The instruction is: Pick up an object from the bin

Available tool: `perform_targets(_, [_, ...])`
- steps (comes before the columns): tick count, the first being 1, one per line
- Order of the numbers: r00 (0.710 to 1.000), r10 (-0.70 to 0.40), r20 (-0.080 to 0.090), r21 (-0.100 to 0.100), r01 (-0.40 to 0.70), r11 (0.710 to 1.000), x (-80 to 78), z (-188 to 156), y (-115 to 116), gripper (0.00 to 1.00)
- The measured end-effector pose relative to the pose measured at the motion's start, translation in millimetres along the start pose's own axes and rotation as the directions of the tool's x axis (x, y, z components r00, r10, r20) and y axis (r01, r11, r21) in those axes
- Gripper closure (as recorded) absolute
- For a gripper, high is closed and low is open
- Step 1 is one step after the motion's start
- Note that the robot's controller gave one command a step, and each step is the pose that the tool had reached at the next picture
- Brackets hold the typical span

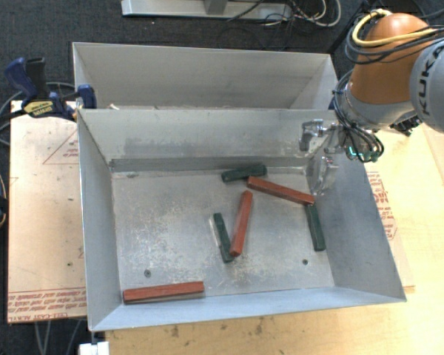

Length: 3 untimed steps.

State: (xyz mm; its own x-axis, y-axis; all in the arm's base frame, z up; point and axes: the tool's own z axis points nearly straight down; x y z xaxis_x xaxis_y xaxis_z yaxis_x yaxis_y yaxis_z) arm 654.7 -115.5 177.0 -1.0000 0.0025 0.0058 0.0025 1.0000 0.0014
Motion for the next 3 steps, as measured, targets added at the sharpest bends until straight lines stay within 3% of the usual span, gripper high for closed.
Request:
perform_targets(1, [0.999,0.045,0.001,-0.002,-0.045,0.999,12.7,112,4,0.0])
perform_targets(2, [0.999,0.044,0.008,0.0,-0.044,0.999,10.2,107,4,1.0])
perform_targets(3, [1.0,0.023,0.02,0.003,-0.023,1.0,-1.3,-60,4,1.0])
